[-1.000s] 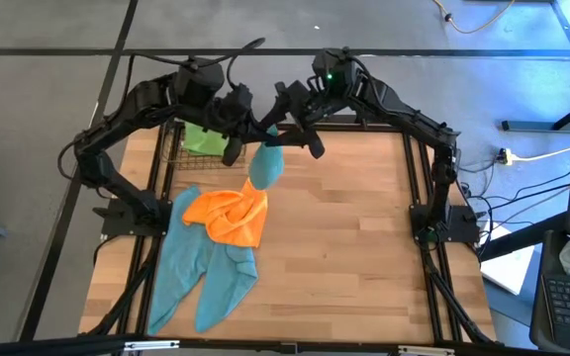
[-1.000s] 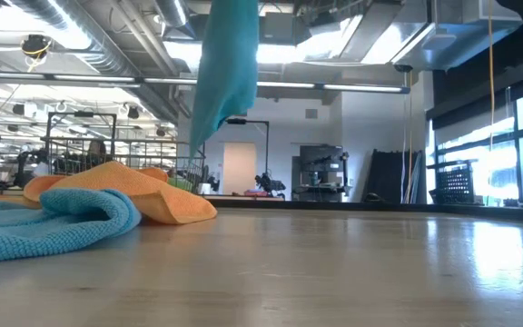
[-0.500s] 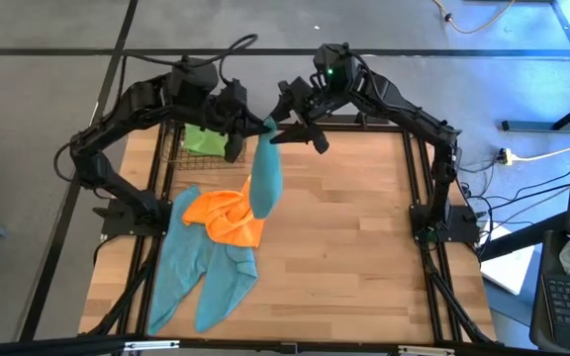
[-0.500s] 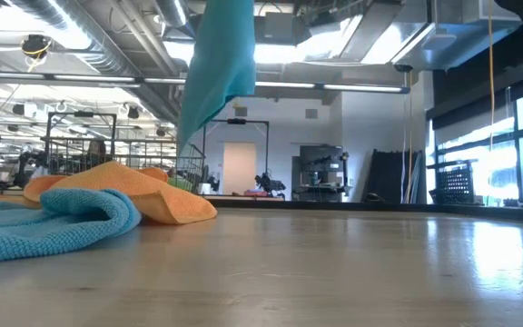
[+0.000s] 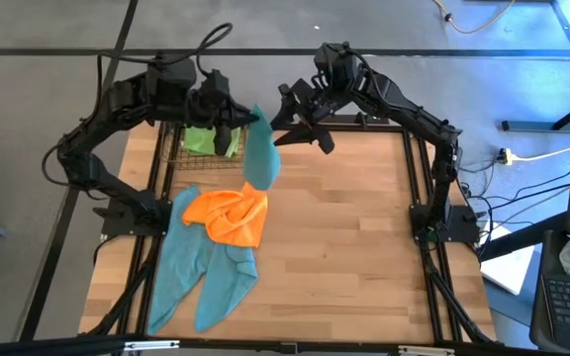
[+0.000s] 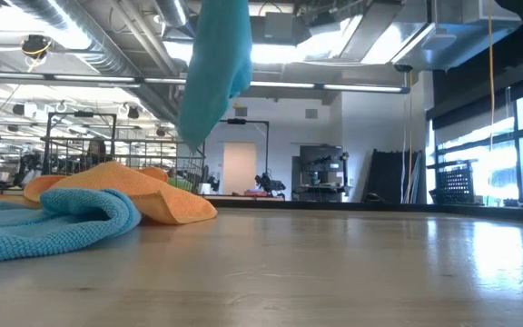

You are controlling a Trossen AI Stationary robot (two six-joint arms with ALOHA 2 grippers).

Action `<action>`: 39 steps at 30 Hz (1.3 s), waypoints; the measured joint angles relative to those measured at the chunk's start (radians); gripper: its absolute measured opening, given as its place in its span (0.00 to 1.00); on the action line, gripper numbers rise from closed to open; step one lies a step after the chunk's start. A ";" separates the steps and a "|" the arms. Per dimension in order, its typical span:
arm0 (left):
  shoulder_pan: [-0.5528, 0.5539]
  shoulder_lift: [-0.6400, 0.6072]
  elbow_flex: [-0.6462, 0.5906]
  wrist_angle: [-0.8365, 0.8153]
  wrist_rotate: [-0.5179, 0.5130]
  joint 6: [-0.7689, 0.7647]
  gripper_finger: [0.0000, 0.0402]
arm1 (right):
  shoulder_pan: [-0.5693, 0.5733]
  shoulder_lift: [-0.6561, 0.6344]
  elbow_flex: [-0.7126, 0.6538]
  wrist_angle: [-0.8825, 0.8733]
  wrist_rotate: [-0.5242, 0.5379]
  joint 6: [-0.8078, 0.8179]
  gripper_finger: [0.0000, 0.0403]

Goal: Fold microfiber towels
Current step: Fold the blue microfiber cloth

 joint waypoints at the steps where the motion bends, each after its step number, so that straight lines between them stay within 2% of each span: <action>1: -0.004 0.000 0.000 0.005 0.003 0.000 0.00 | 0.001 0.003 0.000 0.002 0.013 -0.012 0.46; 8: -0.013 -0.013 0.000 0.045 0.002 0.007 0.00 | 0.014 0.045 0.000 -0.016 0.008 -0.058 0.36; 20: -0.010 -0.064 -0.001 -0.030 -0.080 0.057 0.00 | 0.017 0.058 0.000 -0.111 -0.027 -0.120 0.22; 28: 0.019 -0.099 0.000 -0.024 -0.162 0.086 0.00 | 0.031 0.058 0.000 -0.276 -0.050 -0.247 0.12; 39: 0.039 -0.108 0.000 -0.023 -0.176 0.087 0.00 | 0.031 0.074 0.000 -0.377 -0.032 -0.295 0.02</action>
